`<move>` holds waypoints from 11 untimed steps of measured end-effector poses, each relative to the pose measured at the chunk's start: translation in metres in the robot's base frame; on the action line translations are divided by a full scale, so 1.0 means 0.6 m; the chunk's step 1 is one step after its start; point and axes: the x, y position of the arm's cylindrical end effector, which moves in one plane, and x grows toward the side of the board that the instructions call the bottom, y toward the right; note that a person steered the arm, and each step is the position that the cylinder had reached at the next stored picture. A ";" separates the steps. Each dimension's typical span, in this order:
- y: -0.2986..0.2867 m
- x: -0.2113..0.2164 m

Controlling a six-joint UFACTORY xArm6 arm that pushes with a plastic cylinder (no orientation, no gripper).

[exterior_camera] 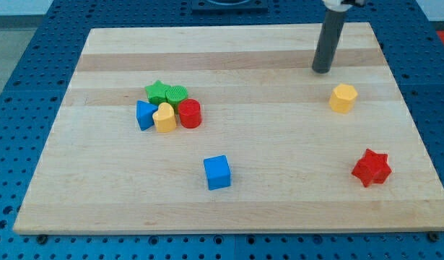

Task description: Move hexagon to the center

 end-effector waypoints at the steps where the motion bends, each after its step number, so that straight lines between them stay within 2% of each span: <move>1: 0.100 0.055; 2: 0.152 0.153; 3: 0.148 0.169; 5: 0.114 0.144; 11: -0.111 0.144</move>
